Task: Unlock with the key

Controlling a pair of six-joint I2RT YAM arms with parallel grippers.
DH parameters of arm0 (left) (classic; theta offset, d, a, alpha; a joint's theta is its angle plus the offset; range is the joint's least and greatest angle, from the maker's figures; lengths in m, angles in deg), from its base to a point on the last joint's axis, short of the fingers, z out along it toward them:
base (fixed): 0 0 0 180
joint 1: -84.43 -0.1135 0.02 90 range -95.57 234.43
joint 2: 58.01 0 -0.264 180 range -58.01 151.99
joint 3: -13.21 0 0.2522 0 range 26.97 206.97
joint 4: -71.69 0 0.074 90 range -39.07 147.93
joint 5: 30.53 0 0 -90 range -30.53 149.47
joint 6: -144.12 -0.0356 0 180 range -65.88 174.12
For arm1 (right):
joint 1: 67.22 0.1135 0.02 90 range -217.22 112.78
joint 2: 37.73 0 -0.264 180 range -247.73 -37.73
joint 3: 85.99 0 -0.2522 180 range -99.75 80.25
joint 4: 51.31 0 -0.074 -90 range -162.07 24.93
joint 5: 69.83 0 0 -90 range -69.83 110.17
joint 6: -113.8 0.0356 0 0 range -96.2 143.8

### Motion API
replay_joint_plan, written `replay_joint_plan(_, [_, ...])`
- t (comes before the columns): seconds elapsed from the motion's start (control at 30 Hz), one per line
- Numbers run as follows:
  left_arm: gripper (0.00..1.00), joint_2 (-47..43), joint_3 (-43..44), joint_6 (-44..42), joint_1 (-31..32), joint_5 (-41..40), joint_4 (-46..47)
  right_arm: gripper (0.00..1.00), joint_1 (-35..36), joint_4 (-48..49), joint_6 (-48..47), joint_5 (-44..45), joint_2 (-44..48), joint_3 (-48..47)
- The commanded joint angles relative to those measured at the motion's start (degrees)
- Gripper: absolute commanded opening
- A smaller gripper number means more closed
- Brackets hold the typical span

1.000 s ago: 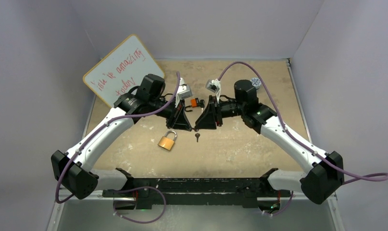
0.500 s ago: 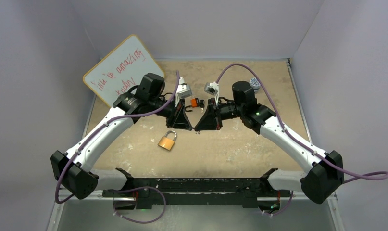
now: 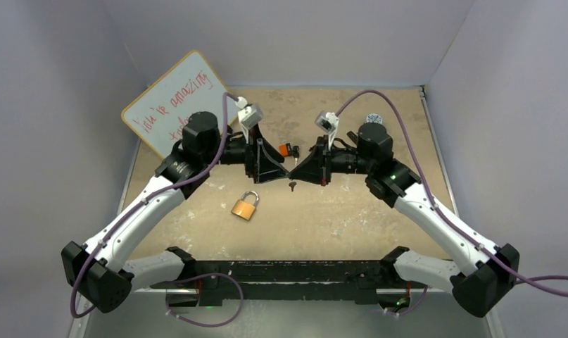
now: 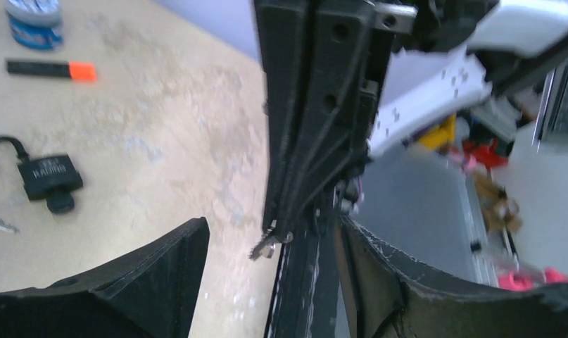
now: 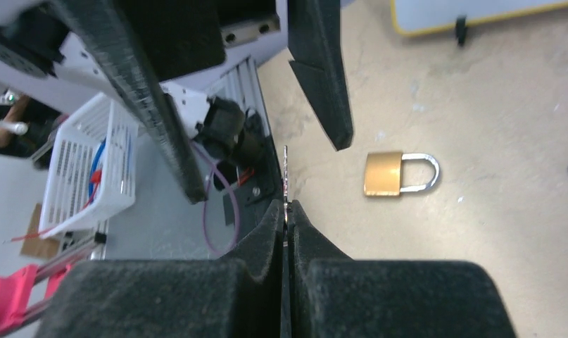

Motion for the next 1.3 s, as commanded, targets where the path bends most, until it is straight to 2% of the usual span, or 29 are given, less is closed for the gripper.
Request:
replay_joint_plan(0.0, [0.67, -3.9, -5.2, 22.3, -0.4, -10.4, 30.5, 0.0, 0.1, 8.3, 6.0, 9.0, 5.8, 0.0])
replay_joint_plan(0.1, [0.66, -4.5, -5.3, 29.2, -0.4, -20.1, 30.5, 0.0, 0.0, 12.8, 10.0, 11.0, 7.4, 0.8])
replay_joint_plan(0.2, [0.64, -4.8, -5.2, 39.9, -0.4, -28.7, 27.3, 0.0, 0.0, 17.2, 12.8, 12.6, 7.9, 1.4])
replay_joint_plan(0.3, [0.64, -4.6, -4.5, 49.2, -0.4, -32.8, 23.8, 0.0, 0.1, 15.9, 11.2, 16.3, 7.5, 0.3])
replay_joint_plan(0.4, [0.64, -3.9, -1.9, 55.1, -0.4, -36.2, 15.3, 0.0, 0.1, 11.3, 7.0, 18.5, 5.0, -2.9])
replay_joint_plan(0.53, [0.63, -1.2, 1.6, 56.5, -0.4, -38.8, 5.4, 0.0, 1.2, 5.1, 1.2, 23.5, 1.3, -7.4])
replay_joint_plan(0.77, [0.56, 4.8, 4.6, 57.6, -0.4, -39.7, -3.8, 0.0, 11.2, -7.1, -8.8, 42.6, -4.2, -14.6])
replay_joint_plan(0.83, [0.49, 5.1, 4.4, 57.1, -0.4, -41.4, -4.7, 0.0, 12.7, -9.1, -10.7, 46.1, -5.3, -15.8])
replay_joint_plan(0.9, [0.36, 5.3, 4.0, 56.3, -0.4, -42.1, -4.7, 0.0, 14.4, -11.1, -12.3, 49.1, -6.3, -16.7])
replay_joint_plan(0.97, [0.31, 5.9, 3.9, 55.6, -0.4, -42.1, -4.9, 0.0, 15.7, -12.7, -13.7, 52.0, -7.7, -17.5])
replay_joint_plan(1.07, [0.3, 7.4, 4.9, 54.1, -0.4, -42.0, -6.7, 0.0, 17.4, -13.5, -15.0, 55.2, -9.0, -17.5])
replay_joint_plan(1.17, [0.37, 8.2, 5.4, 53.4, -0.4, -42.1, -7.5, 0.0, 18.3, -14.1, -16.0, 58.0, -10.4, -17.9])
replay_joint_plan(1.27, [0.39, 8.5, 5.2, 53.2, -0.4, -41.9, -7.4, 0.0, 18.5, -14.4, -16.7, 59.7, -11.3, -18.5])
